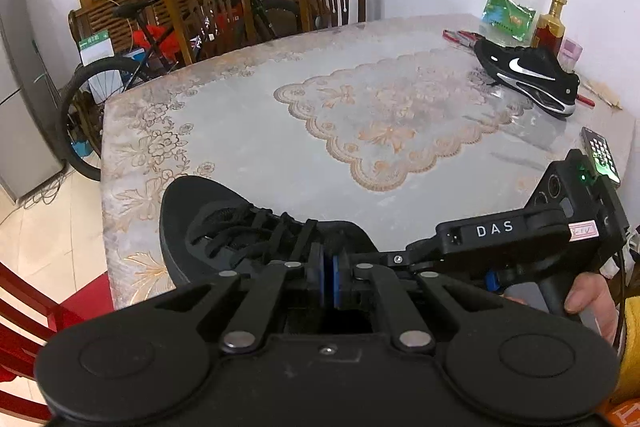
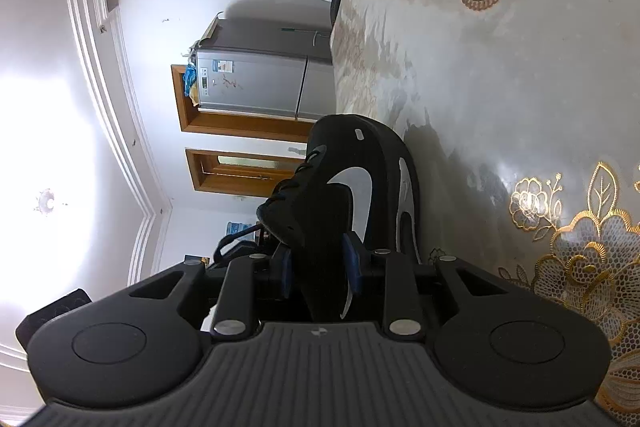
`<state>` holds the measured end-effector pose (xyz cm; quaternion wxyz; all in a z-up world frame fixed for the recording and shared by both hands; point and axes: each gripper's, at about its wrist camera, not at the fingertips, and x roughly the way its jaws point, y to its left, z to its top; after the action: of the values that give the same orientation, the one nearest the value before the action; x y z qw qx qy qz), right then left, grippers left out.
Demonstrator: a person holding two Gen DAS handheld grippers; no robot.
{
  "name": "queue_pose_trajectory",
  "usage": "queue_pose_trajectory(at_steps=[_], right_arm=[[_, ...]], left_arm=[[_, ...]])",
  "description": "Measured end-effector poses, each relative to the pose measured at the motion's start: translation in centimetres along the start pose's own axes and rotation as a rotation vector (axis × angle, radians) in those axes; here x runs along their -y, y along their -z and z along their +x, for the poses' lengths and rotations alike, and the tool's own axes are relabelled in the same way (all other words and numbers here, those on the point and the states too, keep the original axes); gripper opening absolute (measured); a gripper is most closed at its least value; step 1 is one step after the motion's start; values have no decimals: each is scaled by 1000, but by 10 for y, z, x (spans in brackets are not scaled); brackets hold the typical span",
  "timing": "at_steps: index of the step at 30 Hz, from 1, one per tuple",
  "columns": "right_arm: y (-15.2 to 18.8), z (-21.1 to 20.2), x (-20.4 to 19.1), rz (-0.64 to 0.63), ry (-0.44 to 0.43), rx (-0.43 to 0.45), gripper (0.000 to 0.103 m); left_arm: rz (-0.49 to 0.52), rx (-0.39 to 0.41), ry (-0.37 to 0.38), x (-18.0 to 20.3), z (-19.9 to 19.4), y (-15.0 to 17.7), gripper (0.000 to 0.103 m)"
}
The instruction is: Lace up shoes with both hands
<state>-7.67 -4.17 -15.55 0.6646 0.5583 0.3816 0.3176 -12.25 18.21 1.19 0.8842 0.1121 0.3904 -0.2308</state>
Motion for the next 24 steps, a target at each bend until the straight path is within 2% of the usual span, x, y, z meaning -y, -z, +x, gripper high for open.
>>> queue_pose_trajectory(at_steps=[5,10,13,14,15,17,19,21,24], right_arm=[[0,0,0,0,1,-1,29],[0,-1,-4,-32,20,0,28],[3,0,-24,-156,93,-6,29],[5,1,-32,-200,130,-15,39],[7,0,-40,-234,165,-28,42],[13,-6,-56,-275,203,-21,43],[20,-17,-71,-299,216,22,43],[26,-27,-86,-322,223,59,43],[34,-27,-102,-331,198,40,42]], left_arm=[[10,-42,-4,3,10,4,4],[123,-97,-55,13,18,4,4],[234,-129,-81,20,19,3,4],[256,-147,-78,19,21,2,5],[276,-169,-73,19,23,2,5],[326,-192,-90,20,26,4,5],[362,-192,-91,18,26,9,5],[337,-184,-81,13,23,11,7],[295,-166,-81,4,21,12,8]])
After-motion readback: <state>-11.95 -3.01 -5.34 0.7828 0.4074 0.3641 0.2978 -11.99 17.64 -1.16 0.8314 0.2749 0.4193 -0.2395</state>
